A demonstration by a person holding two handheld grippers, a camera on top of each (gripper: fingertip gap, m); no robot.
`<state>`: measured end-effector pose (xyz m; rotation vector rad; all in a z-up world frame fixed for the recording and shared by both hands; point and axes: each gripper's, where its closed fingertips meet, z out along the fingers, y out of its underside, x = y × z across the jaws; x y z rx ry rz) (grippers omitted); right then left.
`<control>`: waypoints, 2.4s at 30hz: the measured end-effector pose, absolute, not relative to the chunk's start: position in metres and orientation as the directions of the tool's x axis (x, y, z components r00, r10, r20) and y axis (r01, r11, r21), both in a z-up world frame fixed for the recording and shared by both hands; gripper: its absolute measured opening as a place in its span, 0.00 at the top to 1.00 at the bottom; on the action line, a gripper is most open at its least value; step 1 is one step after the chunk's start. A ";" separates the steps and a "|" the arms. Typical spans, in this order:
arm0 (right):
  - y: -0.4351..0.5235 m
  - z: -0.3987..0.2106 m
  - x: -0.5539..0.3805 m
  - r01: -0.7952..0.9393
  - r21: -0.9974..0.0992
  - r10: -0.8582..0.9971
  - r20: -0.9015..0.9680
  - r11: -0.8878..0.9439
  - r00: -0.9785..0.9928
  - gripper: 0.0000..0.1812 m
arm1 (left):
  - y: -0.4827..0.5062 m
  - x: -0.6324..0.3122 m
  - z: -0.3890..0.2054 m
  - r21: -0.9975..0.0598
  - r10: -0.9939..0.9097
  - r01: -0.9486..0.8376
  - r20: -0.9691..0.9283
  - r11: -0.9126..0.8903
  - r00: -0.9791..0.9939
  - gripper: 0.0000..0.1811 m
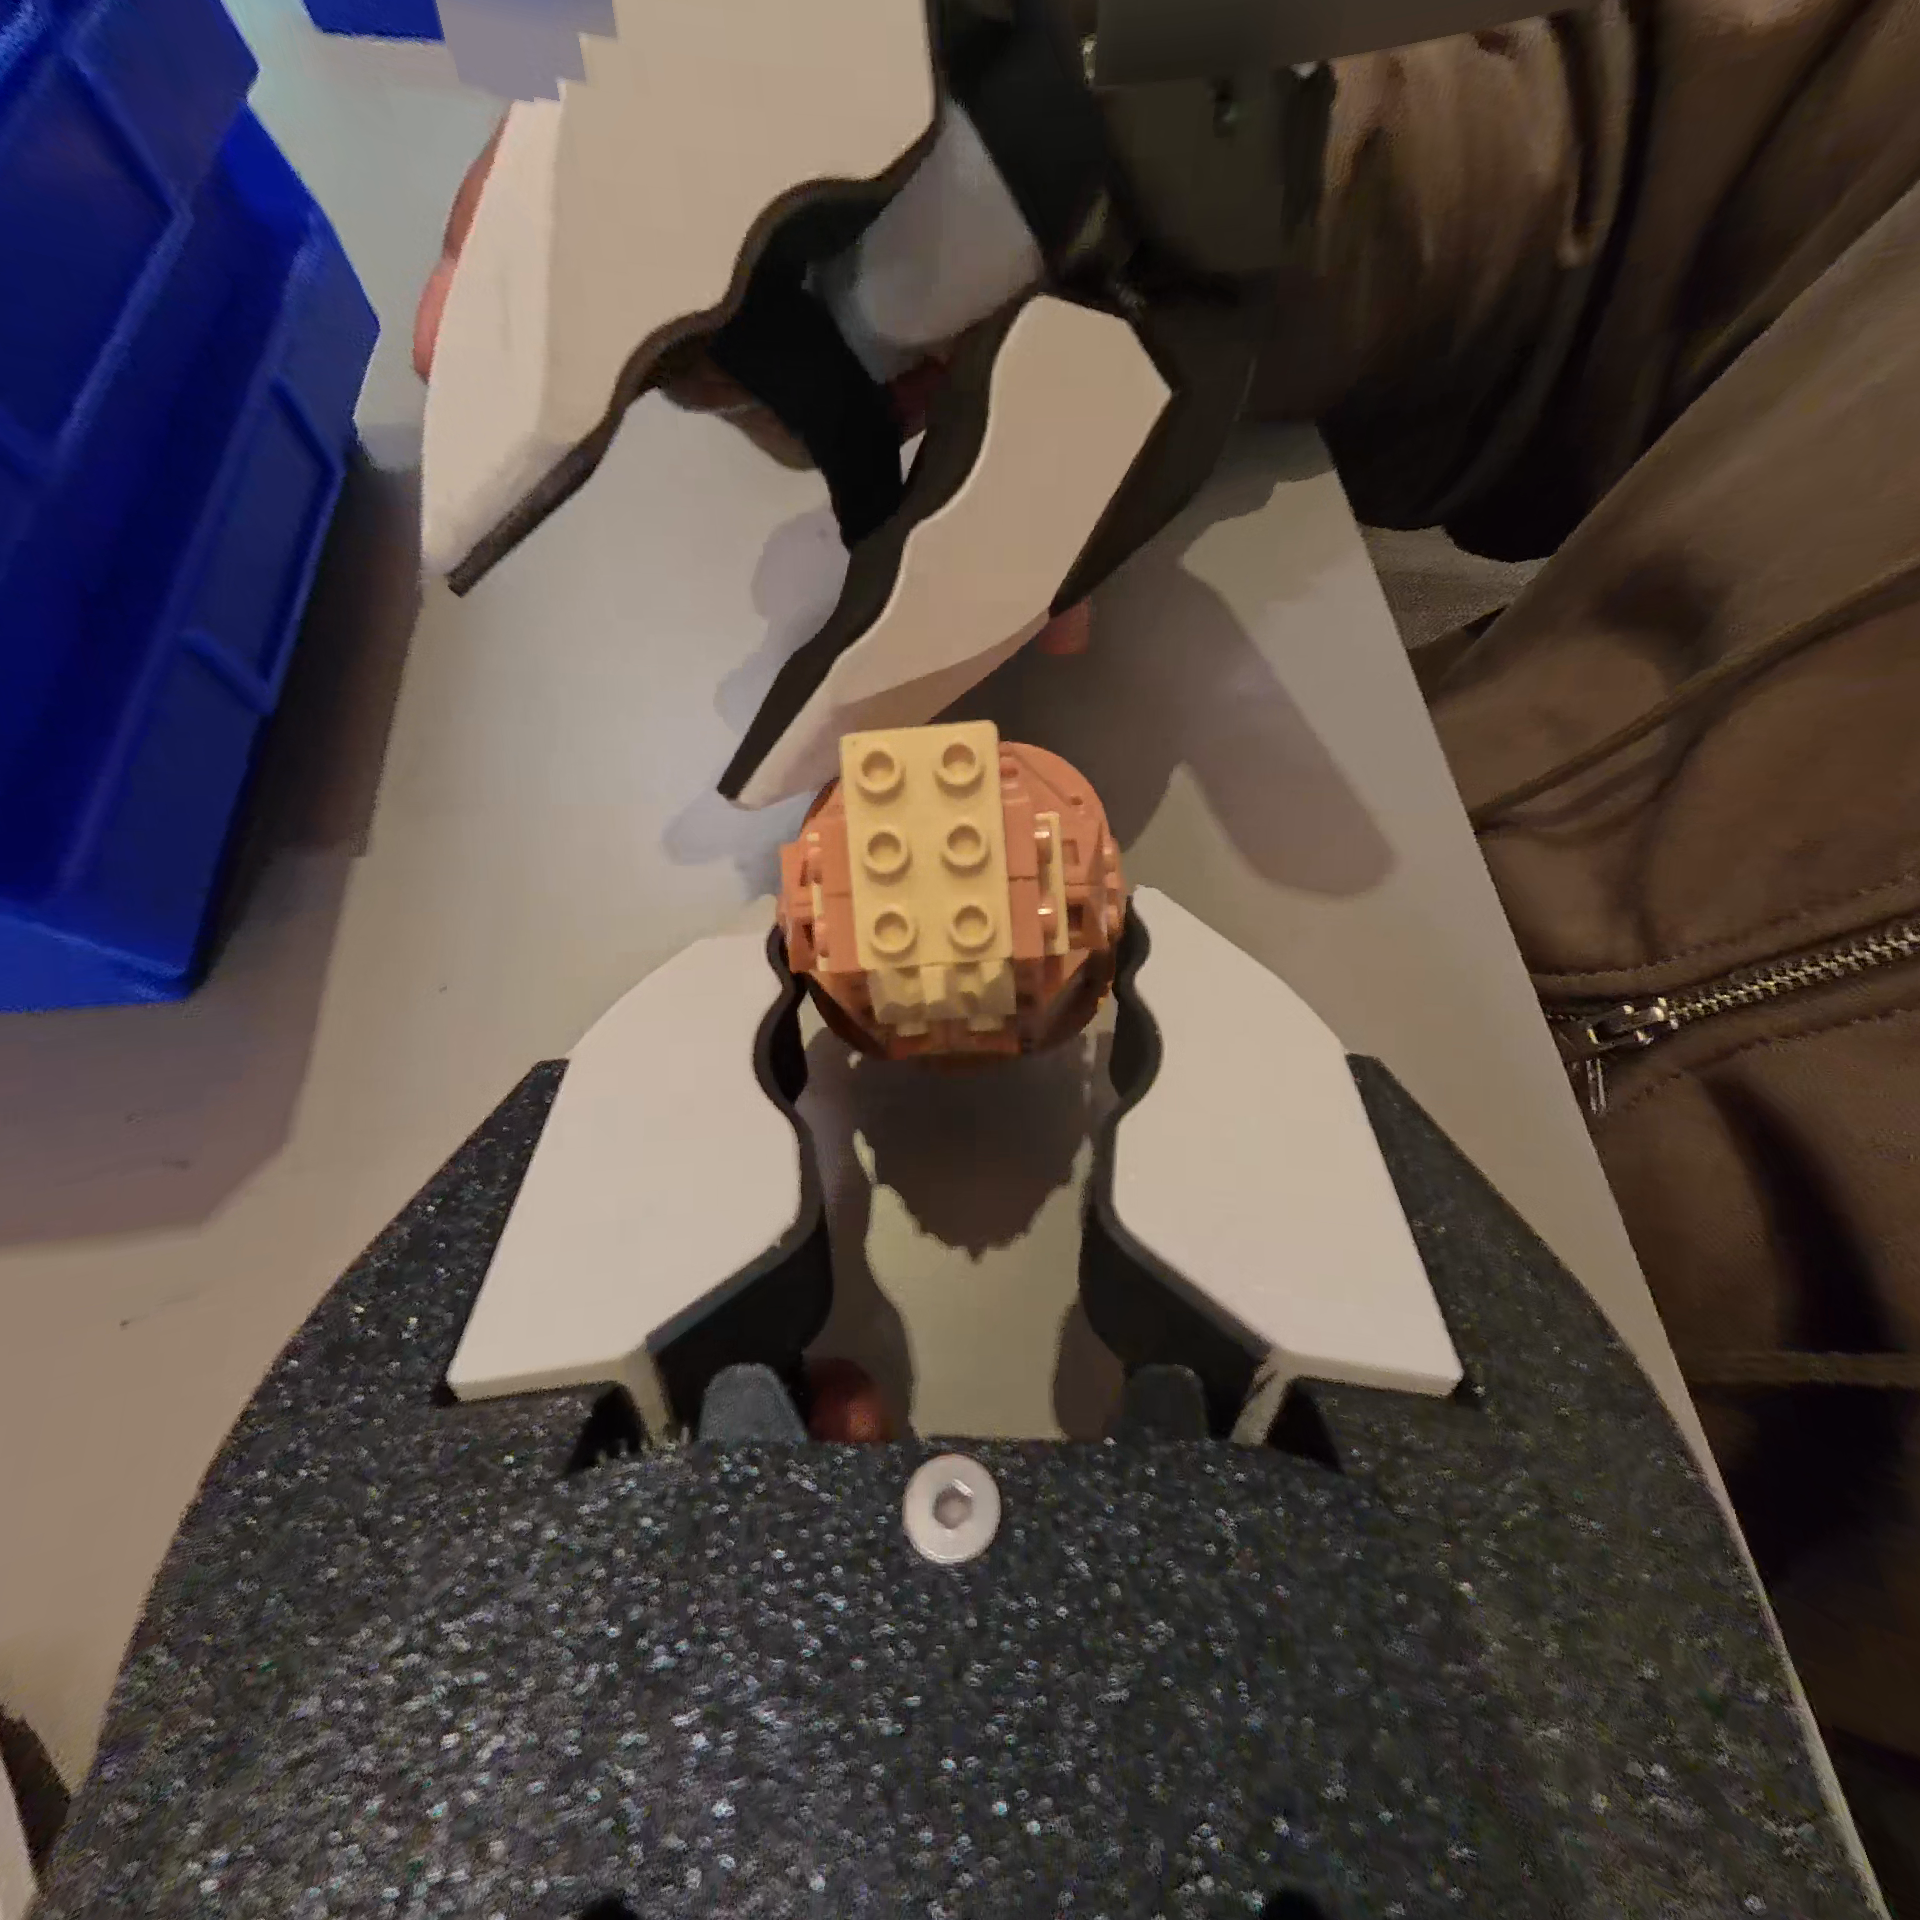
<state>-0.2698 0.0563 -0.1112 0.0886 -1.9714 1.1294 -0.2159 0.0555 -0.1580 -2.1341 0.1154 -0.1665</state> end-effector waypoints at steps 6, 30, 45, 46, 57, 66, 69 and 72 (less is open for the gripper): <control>0.057 -0.108 -0.265 -0.296 -0.819 0.354 0.498 0.491 -0.792 0.80 | 0.056 -0.210 -0.152 -0.866 -0.188 -0.028 0.077 -0.500 0.979 0.69; 0.060 -0.086 -0.235 -0.170 -0.941 0.237 0.244 0.293 -0.940 0.84 | 0.061 -0.211 -0.139 -0.883 -0.216 -0.262 -0.189 -0.389 0.958 0.68; 0.056 -0.083 -0.209 -0.351 -0.889 0.115 0.398 0.295 -0.910 0.85 | 0.065 -0.213 -0.123 -0.818 -0.167 -0.496 -0.466 -0.293 0.869 0.68; 0.056 -0.083 -0.209 -0.357 -0.886 0.116 0.405 0.298 -0.907 0.85 | 0.065 -0.213 -0.122 -0.810 -0.167 -0.509 -0.481 -0.291 0.861 0.68; 0.054 -0.089 -0.206 -0.401 -0.854 0.096 0.453 0.332 -0.886 0.85 | 0.065 -0.225 -0.127 -0.798 -0.115 -0.485 -0.478 -0.356 0.871 0.68; 0.047 -0.097 -0.219 -0.411 -0.820 0.171 0.506 0.398 -0.845 0.87 | 0.064 -0.240 -0.133 -0.829 -0.036 -0.352 -0.375 -0.434 0.926 0.68; 0.045 -0.097 -0.224 -0.419 -0.811 0.212 0.530 0.408 -0.821 0.90 | 0.064 -0.244 -0.134 -0.841 -0.009 -0.307 -0.338 -0.446 0.941 0.68; 0.044 -0.099 -0.229 -0.401 -0.812 0.238 0.527 0.424 -0.816 0.91 | 0.063 -0.249 -0.136 -0.840 0.013 -0.284 -0.327 -0.462 0.945 0.69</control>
